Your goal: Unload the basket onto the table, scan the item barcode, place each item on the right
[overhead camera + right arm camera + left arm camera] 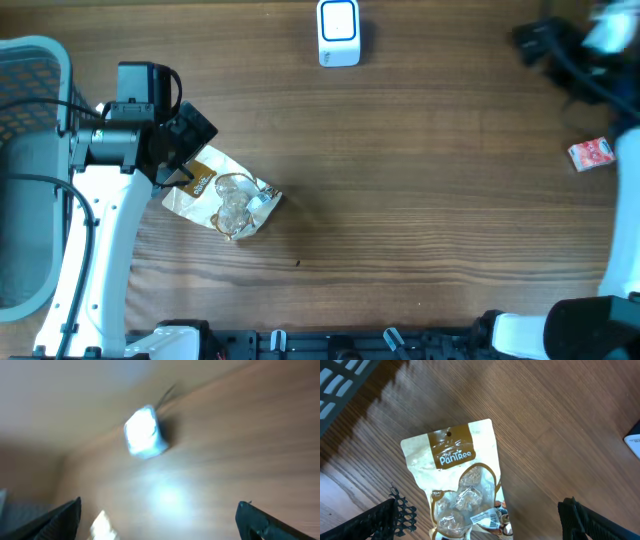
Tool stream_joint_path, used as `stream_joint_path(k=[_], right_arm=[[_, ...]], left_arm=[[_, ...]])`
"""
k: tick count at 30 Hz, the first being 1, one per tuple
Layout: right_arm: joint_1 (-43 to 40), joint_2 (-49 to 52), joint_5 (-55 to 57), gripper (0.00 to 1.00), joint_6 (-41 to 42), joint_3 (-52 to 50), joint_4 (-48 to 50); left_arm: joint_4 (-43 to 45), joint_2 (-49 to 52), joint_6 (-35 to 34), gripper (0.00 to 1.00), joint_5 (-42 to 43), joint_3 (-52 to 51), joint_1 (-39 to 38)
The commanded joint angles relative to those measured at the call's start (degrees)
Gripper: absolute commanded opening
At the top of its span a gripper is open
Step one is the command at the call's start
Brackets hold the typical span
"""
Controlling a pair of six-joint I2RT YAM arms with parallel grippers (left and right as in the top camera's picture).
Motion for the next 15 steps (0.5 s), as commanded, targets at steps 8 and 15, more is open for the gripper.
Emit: stream_joint_path(k=[8,15], right_arm=[[24.17,2.21,8.87,1.0,12.44,-9.9,-2.01],[24.61,3.08,15.39,1.0,13.77,-9.9,-2.16]], left_arm=[[0.46,0.09,0.0,1.0,0.35,0.11,0.28],[-1.2,0.57,4.07,1.0,17.97,0.0,-0.55]])
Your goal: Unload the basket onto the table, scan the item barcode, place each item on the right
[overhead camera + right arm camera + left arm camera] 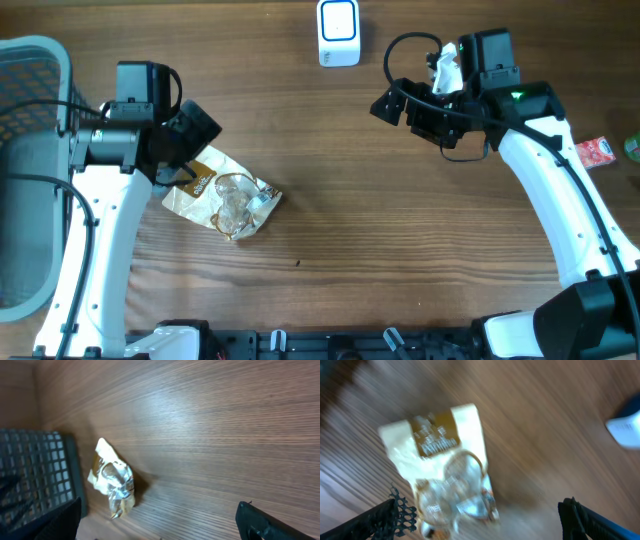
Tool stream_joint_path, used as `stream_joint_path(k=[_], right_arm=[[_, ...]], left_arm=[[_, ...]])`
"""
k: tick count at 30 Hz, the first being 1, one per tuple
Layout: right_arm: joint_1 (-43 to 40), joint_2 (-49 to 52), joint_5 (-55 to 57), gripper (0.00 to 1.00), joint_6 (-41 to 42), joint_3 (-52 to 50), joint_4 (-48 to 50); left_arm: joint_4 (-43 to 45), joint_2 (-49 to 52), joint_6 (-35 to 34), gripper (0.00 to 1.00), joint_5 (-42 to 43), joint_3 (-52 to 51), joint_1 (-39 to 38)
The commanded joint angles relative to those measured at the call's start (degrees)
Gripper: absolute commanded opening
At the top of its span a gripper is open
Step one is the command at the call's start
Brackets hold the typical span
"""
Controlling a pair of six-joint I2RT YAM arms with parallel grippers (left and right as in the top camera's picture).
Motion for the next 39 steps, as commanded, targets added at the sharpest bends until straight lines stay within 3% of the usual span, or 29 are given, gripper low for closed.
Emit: stream_joint_path(k=[1,4,11,14,17,20,22,25,32,36,39], right_arm=[[0.15,0.63,6.38,1.0,2.49,-0.52,0.31],[0.15,0.63,10.56,1.0,2.69,-0.52,0.28],[0.15,0.63,11.41,1.0,2.49,-0.52,0.31],[0.15,0.63,12.74,1.0,2.47,-0.52,0.33],[0.15,0.63,12.72,1.0,2.47,-0.52,0.2],[0.15,0.63,12.72,1.0,2.27,-0.52,0.31],[0.15,0.63,12.7,1.0,2.29,-0.52,0.79],[0.15,0.63,12.7,1.0,2.29,-0.52,1.27],[0.15,0.63,12.7,1.0,2.29,-0.52,1.2],[0.15,0.63,12.68,1.0,2.27,-0.52,0.94],[0.15,0.63,12.68,1.0,2.29,-0.52,0.66]], left_arm=[[-3.87,0.92,5.77,1.0,12.5,-0.02,-1.49],[-9.66,1.88,5.88,1.0,8.11,-1.95,-4.87],[-3.96,3.89,7.52,1.0,5.75,-13.0,-5.75],[-0.85,4.55,8.83,1.0,4.2,-13.11,-5.7],[0.5,4.79,1.9,0.96,-5.07,-13.14,-5.7],[1.01,6.73,-1.07,0.94,-5.68,-15.52,-5.7],[4.39,8.22,-2.4,1.0,-1.97,-19.21,-5.77],[16.57,9.16,2.86,1.0,13.16,-26.69,-5.77],[24.92,9.2,2.91,0.98,16.9,-32.04,-10.8],[28.28,9.2,11.65,0.97,19.21,-32.04,-17.27],[32.76,9.18,20.2,0.99,28.11,-31.91,-20.22]])
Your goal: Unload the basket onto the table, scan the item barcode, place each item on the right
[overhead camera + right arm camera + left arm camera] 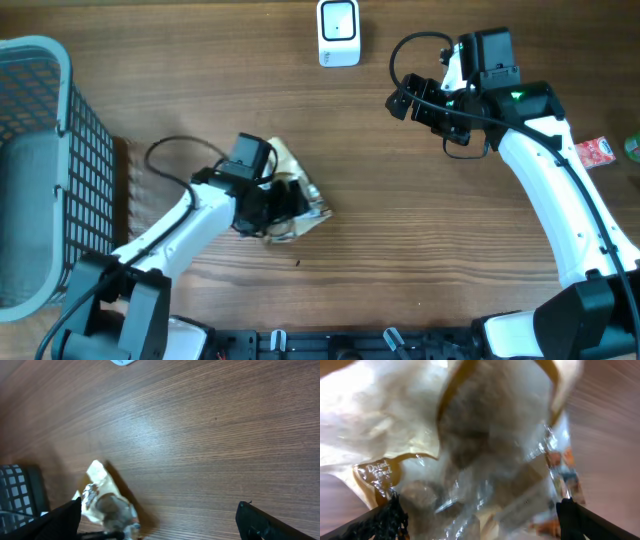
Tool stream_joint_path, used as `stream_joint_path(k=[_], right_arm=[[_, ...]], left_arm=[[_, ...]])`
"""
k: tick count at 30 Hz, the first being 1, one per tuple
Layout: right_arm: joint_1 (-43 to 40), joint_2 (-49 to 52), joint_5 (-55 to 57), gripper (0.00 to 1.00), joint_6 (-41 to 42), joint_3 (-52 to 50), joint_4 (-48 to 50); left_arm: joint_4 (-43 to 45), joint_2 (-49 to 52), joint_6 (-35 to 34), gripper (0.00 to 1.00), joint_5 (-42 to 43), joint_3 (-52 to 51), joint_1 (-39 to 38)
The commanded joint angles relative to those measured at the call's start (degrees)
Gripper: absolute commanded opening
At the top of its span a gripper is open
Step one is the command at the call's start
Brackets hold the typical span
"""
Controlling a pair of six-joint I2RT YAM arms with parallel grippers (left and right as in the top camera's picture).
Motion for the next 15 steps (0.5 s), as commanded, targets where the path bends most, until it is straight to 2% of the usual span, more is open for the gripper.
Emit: stream_joint_path(k=[1,3,6,7,9,15], right_arm=[[0.17,0.59,1.11,1.0,0.17,-0.48,-0.74],[0.17,0.59,1.14,1.0,-0.02,-0.48,-1.49],[0.17,0.59,1.16,1.0,-0.02,-0.48,-1.86],[0.17,0.59,1.14,1.0,-0.04,-0.48,-1.88],[0.17,0.59,1.11,1.0,0.02,-0.48,-1.9],[0.31,3.58,-2.38,1.0,0.17,-1.33,-1.79]], left_arm=[[3.06,0.28,10.73,1.0,8.98,0.48,-2.36],[1.38,-0.22,13.07,1.0,10.01,3.63,-1.4],[-9.46,-1.81,23.23,1.0,10.27,14.27,0.57],[-14.49,-2.08,24.15,1.0,6.8,19.39,2.19],[-18.1,-2.16,24.15,1.0,3.23,22.84,5.29],[-18.03,-1.9,23.89,1.0,2.93,23.1,15.43]])
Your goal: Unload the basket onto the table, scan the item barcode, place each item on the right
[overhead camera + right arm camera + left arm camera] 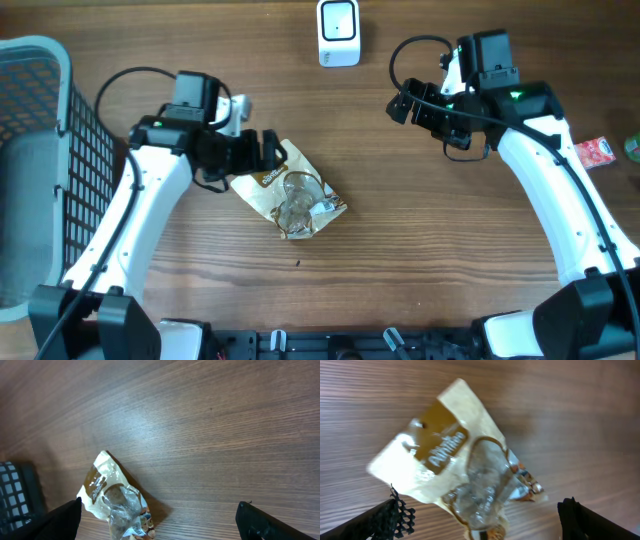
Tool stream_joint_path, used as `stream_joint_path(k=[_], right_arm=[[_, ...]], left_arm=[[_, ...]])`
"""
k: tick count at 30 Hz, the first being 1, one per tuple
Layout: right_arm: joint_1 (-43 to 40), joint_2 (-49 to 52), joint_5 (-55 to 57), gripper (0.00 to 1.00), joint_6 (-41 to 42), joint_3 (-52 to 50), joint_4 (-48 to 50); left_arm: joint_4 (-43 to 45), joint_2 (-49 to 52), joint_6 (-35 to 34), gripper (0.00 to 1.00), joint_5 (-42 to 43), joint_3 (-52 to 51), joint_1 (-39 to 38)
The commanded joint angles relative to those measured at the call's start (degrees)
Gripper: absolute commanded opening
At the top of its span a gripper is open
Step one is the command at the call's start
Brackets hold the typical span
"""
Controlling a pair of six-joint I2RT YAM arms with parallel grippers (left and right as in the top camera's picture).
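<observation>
A cream and brown snack bag (290, 190) with a clear window lies flat on the wooden table, left of centre. Its white barcode label (135, 529) faces up near the bottom end. My left gripper (262, 150) hovers open just above the bag's top left end, and nothing is held. In the left wrist view the bag (455, 455) lies below the gripper (483, 512). My right gripper (402, 100) is open above the table at the right of the white scanner (338, 32). The right wrist view shows the bag (117, 500) far off.
A grey mesh basket (30, 170) stands at the left edge. A small red packet (590, 153) lies near the right edge. The scanner stands at the back edge, in the middle.
My left gripper was low against the bag, which filled its view. Now it is higher and further back left, and the bag lies free on the table.
First my left gripper hung open over the bag near the basket, and the right arm was at the far right. Then the right arm stood right of the scanner. Later the bag lay further right with the left gripper down on it. Now the left gripper is off it.
</observation>
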Motion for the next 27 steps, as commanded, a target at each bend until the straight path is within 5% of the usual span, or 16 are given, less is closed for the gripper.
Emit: stream_joint_path(k=[1,8,13,20,25,26,27], right_arm=[[0.79,3.87,-4.33,1.0,0.02,-1.81,0.79],[12.52,13.92,-14.56,0.91,1.68,-5.64,11.3],[20.0,17.79,-13.25,0.9,4.94,-5.64,17.46],[25.03,26.73,-7.78,0.84,6.36,-5.64,19.1],[25.0,24.68,-2.58,0.62,2.99,-5.01,15.19],[24.9,23.54,2.56,0.51,3.04,-4.35,12.48],[24.7,21.81,9.22,0.24,3.15,-3.13,8.79]], left_arm=[[1.01,-0.28,1.2,1.0,-1.03,0.39,3.61],[4.44,-0.28,-22.84,1.0,-19.32,0.39,7.26],[2.62,0.2,-31.26,1.0,-31.58,0.39,7.26],[-0.46,0.2,-32.22,1.0,-31.61,0.37,7.26],[-3.61,0.2,-31.78,1.0,-28.0,0.37,7.26],[-4.37,0.2,-31.76,1.0,-26.91,0.35,7.21],[-5.05,0.2,-31.74,1.0,-25.42,0.04,7.19]])
